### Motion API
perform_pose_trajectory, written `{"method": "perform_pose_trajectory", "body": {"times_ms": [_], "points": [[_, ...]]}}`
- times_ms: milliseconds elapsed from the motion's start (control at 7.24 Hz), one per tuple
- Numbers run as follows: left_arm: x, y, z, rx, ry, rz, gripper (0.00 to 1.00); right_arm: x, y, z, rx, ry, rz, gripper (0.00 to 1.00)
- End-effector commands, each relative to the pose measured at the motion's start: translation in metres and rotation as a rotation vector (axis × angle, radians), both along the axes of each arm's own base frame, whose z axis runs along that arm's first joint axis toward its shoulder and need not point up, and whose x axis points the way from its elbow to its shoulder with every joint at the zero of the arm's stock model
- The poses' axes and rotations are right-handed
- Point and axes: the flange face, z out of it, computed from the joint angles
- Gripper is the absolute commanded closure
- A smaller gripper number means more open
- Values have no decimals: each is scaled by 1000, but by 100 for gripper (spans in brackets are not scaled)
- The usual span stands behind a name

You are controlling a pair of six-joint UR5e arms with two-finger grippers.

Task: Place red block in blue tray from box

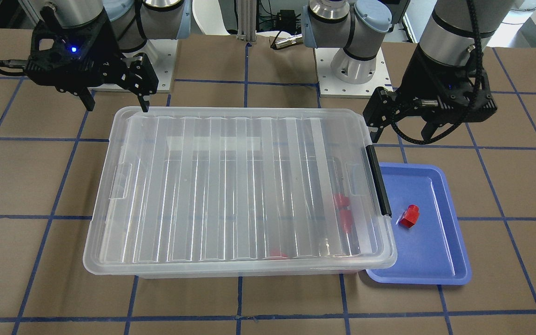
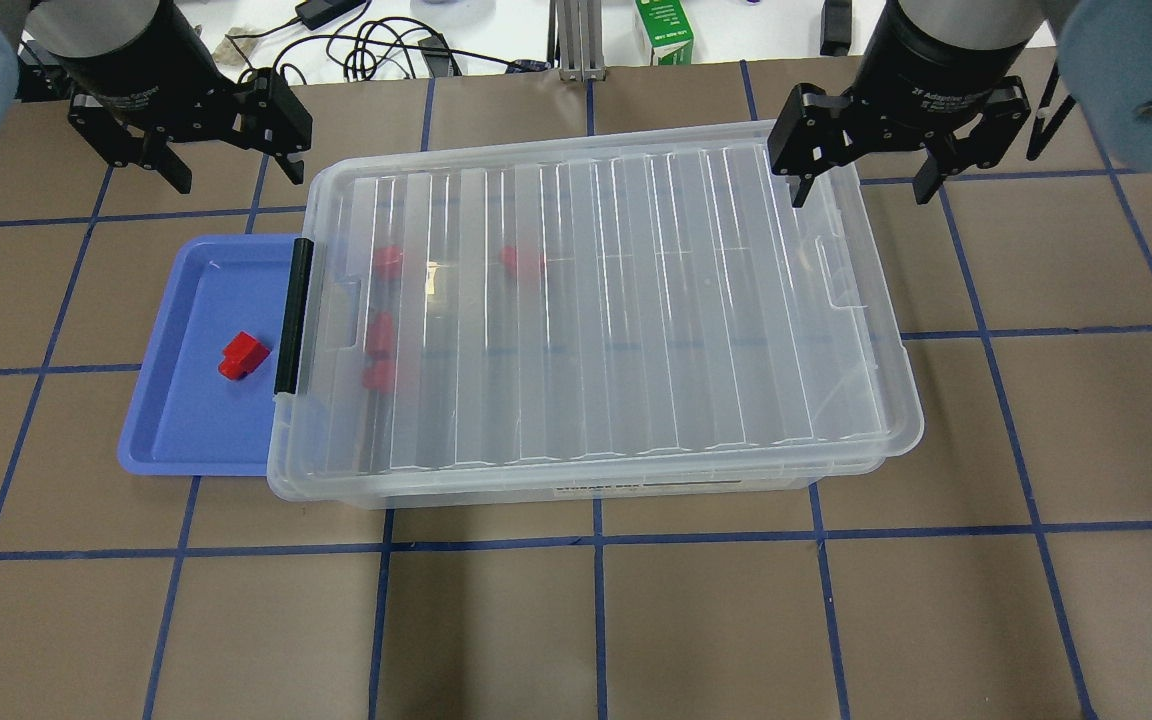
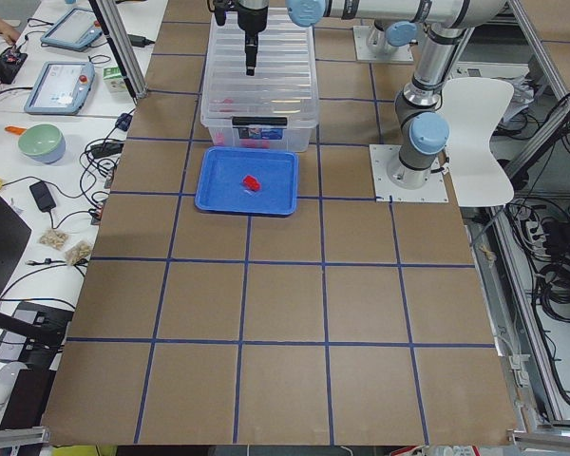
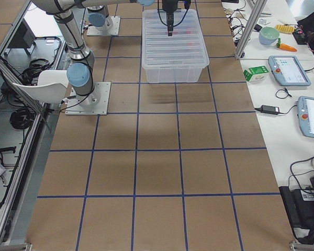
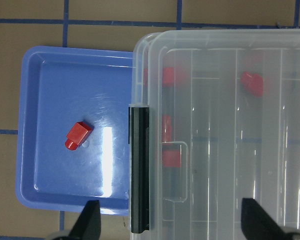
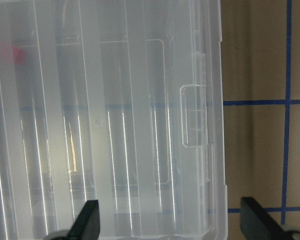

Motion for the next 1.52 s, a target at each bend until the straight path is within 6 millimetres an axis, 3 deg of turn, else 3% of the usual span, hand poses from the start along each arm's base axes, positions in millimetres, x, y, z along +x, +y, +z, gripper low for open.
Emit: {"method": "perform_pose_trajectory", "body": {"times_ms": [0, 1382], "points": [[1, 0, 0, 0, -2, 1, 0, 2, -1, -2, 6, 5, 4, 0], [8, 2, 3, 6, 5, 19, 0, 0, -1, -2, 10, 7, 0, 0]]}}
